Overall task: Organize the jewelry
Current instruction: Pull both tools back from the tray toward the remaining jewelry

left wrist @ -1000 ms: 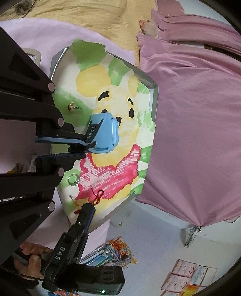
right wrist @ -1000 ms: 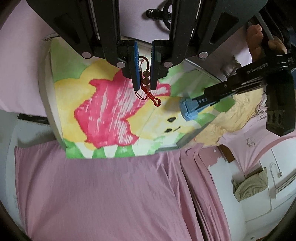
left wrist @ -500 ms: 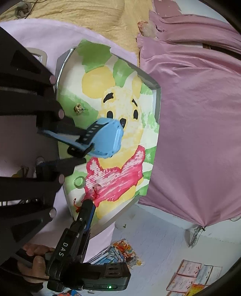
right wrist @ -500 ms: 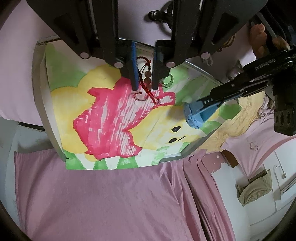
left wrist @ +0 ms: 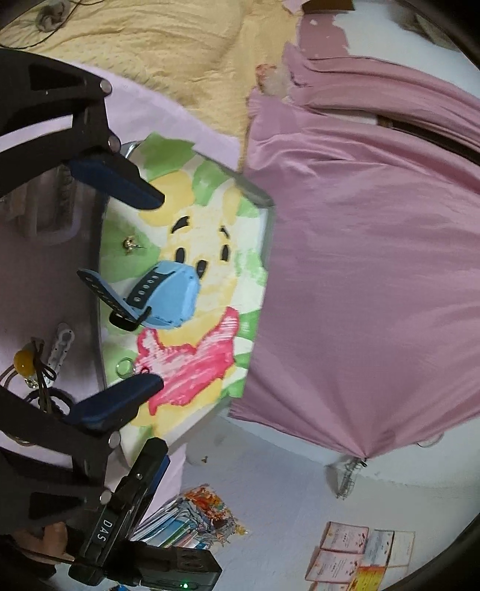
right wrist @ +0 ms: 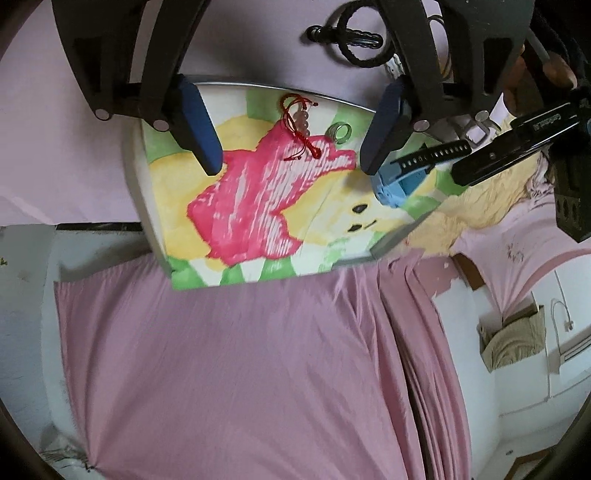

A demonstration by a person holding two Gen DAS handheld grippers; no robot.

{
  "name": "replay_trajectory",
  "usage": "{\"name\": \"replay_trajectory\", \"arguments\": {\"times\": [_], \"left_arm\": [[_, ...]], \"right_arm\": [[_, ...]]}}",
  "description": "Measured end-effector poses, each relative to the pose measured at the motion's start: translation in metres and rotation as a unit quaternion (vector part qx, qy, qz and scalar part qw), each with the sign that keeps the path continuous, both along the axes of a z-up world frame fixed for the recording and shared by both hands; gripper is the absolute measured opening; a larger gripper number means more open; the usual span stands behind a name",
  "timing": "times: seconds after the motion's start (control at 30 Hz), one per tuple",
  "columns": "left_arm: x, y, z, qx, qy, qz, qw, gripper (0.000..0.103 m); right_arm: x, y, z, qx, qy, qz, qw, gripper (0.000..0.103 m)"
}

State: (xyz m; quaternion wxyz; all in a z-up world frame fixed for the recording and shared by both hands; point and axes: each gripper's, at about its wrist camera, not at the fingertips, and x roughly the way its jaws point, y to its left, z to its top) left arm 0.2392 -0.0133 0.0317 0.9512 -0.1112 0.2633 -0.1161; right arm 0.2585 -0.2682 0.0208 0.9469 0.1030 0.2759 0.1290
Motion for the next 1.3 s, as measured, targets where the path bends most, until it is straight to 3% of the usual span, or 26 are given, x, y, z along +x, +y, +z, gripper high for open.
{"name": "replay_trajectory", "arguments": {"times": [0.17,0.3,0.53,1.0,1.3], "left_arm": [[-0.026,0.002,0.012,0.01,-0.067,0.028,0.9973,0.102],[-0.046,0.005,0.019,0.013,-0.098,0.045,0.9941,0.102],[-0.075,0.011,0.021,0.029,-0.114,0.068,0.9907,0.102],[-0.117,0.027,0.02,0.075,-0.121,0.086,0.9861,0.102],[-0.117,0.047,0.009,0.095,-0.081,0.076,0.9893,0.102]], "right_arm": [[-0.023,-0.004,0.01,-0.001,-0.05,-0.022,0.999,0.09],[-0.044,-0.005,0.019,-0.01,-0.09,-0.048,0.995,0.091],[-0.09,0.0,0.03,-0.026,-0.158,-0.073,0.984,0.095],[-0.14,0.026,0.033,-0.058,-0.173,-0.044,0.982,0.096],[-0.137,0.042,0.03,-0.08,-0.143,-0.008,0.986,0.096]]}}
